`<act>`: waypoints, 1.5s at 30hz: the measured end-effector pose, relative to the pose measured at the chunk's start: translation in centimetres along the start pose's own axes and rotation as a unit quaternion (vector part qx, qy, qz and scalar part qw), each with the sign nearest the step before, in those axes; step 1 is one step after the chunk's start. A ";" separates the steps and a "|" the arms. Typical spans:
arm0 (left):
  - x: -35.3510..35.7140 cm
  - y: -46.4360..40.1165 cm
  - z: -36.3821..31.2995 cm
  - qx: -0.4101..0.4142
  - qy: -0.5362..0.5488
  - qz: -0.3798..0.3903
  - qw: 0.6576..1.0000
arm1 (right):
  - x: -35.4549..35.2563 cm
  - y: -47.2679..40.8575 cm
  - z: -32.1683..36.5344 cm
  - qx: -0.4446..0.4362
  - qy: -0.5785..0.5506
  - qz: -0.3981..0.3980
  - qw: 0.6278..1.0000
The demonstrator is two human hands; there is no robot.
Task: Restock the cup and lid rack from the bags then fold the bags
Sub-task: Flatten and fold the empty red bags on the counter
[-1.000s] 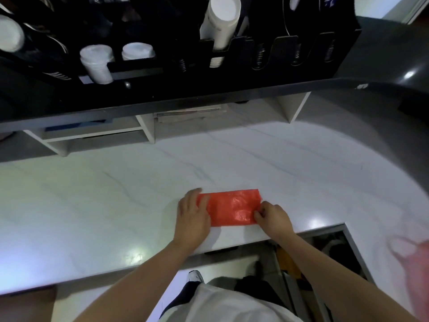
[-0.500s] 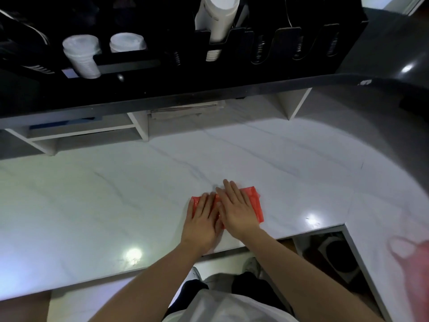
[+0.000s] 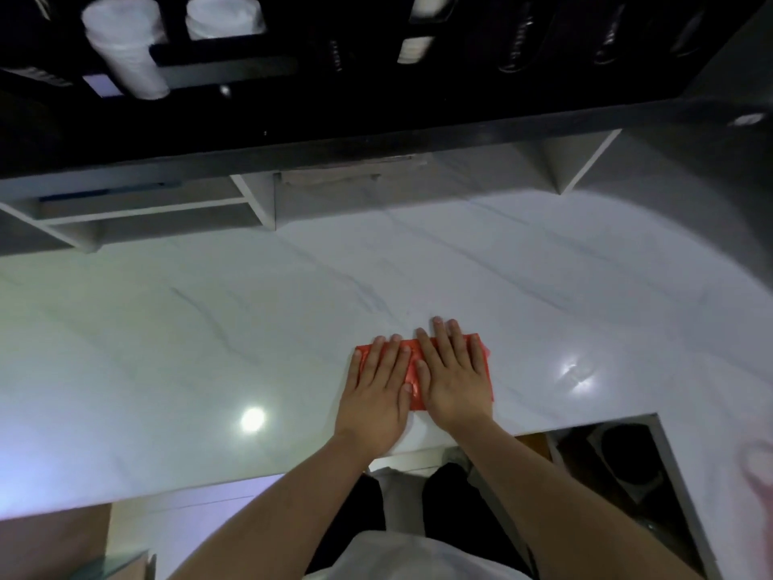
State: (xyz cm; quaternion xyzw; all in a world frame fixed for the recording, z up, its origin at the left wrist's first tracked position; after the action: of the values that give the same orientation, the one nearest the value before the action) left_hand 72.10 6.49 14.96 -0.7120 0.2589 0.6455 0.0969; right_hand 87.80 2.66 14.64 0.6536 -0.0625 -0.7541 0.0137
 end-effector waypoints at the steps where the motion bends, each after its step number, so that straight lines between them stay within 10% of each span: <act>1: 0.1 -0.1 0.0 0.001 -0.001 0.004 1.000 | 0.0 -0.1 -0.1 0.001 -0.003 0.001 1.000; 14: -1.0 0.5 2.2 -0.032 -0.020 0.039 0.999 | -1.3 1.9 -3.5 0.016 -0.028 0.015 0.999; 21: -1.5 1.8 4.5 0.080 -0.044 0.048 0.995 | -3.5 2.1 -4.3 0.012 -0.105 0.016 0.994; 30: -2.6 -1.6 -3.5 0.098 -0.038 0.074 0.992 | -7.2 10.9 -9.9 0.295 -0.185 -0.082 0.934; 45: -5.5 -5.8 -24.6 0.281 -0.062 -0.006 0.958 | -13.7 33.8 -19.6 0.518 -0.145 -0.190 0.822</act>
State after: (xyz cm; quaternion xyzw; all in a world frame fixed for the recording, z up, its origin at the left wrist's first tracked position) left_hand 96.16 1.15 22.78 -0.6163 0.4195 0.5886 0.3127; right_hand 107.06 -30.92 29.22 0.4468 -0.3199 -0.6844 -0.4792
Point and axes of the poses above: each hand's wrist, its own y-axis away from the middle knuckle, its own x-axis out of the palm, z = x × y, the point moved 2 cm from there along -y, towards the middle knuckle, and after that the axes turned 10 degrees about -x, right-handed, at the moved point
